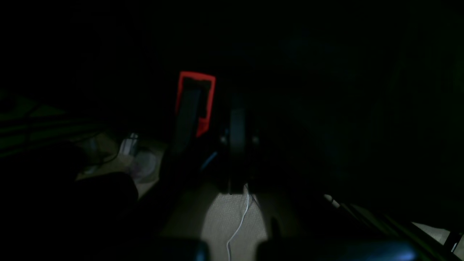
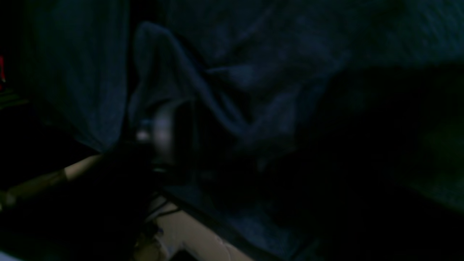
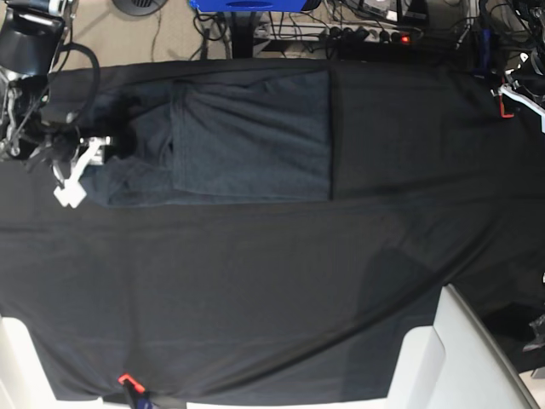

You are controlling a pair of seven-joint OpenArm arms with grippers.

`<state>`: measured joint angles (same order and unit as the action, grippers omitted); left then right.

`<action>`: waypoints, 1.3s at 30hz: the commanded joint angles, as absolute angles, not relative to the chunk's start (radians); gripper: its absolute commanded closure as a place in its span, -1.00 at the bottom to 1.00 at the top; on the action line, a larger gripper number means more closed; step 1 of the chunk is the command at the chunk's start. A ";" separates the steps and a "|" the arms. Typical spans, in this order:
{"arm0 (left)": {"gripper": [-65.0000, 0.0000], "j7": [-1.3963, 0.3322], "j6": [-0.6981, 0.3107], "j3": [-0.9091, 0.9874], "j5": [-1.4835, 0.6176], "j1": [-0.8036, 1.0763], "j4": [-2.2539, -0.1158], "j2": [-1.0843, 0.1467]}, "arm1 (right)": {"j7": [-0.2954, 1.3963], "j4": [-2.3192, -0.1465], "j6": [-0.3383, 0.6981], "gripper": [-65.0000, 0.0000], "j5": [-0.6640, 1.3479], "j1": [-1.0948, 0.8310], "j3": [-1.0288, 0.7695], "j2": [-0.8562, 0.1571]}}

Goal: Fold the T-shirt properly

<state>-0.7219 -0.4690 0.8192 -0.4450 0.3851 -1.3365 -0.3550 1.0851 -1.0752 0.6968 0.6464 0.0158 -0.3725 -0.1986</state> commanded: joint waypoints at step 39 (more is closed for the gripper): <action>1.00 -0.708 -0.464 0.753 -0.452 0.384 -1.359 -0.367 | 1.221 -1.724 -0.229 0.99 0.641 -0.025 0.430 -0.142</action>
